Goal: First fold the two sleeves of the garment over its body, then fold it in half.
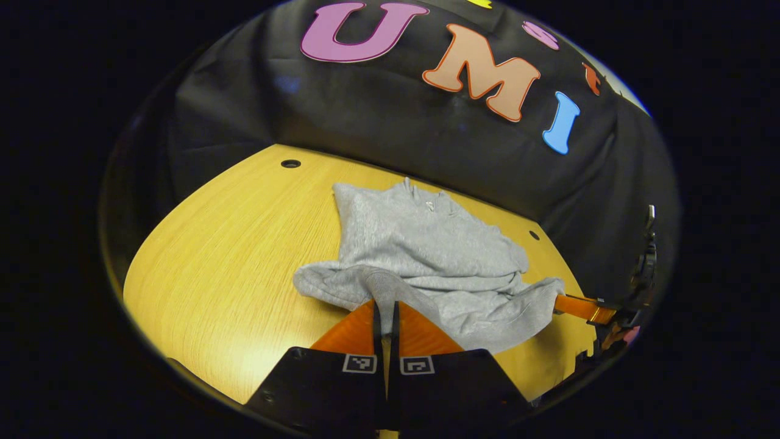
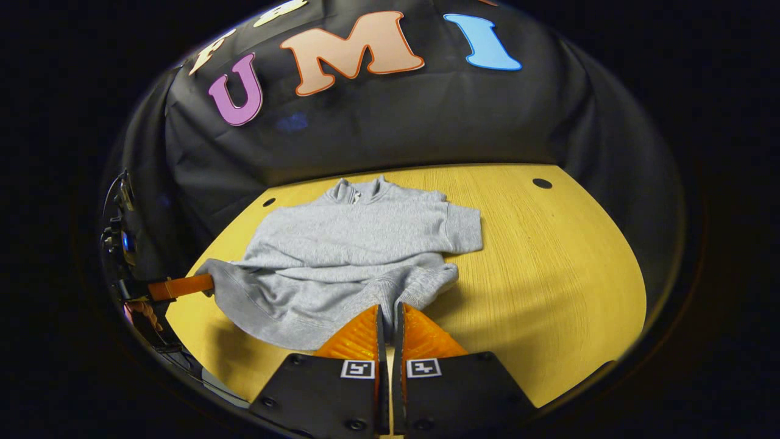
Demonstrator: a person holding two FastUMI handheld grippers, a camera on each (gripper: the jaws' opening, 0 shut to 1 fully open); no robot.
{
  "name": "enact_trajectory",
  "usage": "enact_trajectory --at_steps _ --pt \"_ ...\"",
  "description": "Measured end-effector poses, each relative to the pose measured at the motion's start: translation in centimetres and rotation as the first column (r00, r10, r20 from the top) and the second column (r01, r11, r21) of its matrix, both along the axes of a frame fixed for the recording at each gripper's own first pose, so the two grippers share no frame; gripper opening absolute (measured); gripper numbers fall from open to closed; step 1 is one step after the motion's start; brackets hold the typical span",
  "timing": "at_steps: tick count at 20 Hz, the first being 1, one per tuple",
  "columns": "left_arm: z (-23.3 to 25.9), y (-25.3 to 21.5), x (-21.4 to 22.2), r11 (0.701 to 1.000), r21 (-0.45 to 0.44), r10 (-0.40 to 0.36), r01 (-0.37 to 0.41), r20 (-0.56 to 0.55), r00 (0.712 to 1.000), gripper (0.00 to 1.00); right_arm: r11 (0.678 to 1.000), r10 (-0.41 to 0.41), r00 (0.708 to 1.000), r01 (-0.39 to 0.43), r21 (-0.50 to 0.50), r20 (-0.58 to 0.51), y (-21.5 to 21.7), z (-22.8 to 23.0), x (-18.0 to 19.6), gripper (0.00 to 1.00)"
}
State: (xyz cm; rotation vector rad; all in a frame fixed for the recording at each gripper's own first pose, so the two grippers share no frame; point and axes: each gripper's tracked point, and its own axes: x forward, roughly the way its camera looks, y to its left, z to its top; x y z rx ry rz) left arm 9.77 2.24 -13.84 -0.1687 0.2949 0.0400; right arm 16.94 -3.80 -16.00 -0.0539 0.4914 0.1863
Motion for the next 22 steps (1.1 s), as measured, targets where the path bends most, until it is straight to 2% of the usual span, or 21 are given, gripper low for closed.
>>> enact_trajectory --at_steps 7,11,13,16,19,22 --pt "4.7 0.1 5.5 0.999 -0.038 0.030 -0.026 0.115 0.993 0.00 0.999 -0.006 0.998 0.003 0.051 0.060 1.1 3.0 5.3 0.05" --pt "5.2 1.7 9.0 0.996 -0.048 0.081 -0.075 0.121 0.989 0.00 0.990 -0.047 0.997 0.039 0.139 0.054 1.4 4.1 9.2 0.04" --pt "5.3 2.5 11.0 0.992 -0.062 0.112 -0.105 0.121 0.986 0.00 0.991 -0.050 0.997 0.044 0.126 0.050 1.1 4.1 11.2 0.05" --pt "4.5 3.3 13.4 0.989 -0.055 0.143 -0.138 0.104 0.984 0.00 0.995 -0.050 0.998 0.046 0.090 0.044 1.0 2.9 13.8 0.05" --pt "1.7 4.5 15.1 0.983 -0.026 0.184 -0.183 0.033 0.982 0.00 0.994 -0.074 0.997 0.075 0.079 -0.010 0.8 0.0 15.7 0.05" --pt "-0.9 5.2 16.2 0.979 -0.040 0.199 -0.200 -0.035 0.979 0.00 0.996 -0.073 0.996 0.075 0.054 -0.049 0.5 -2.3 16.7 0.06"
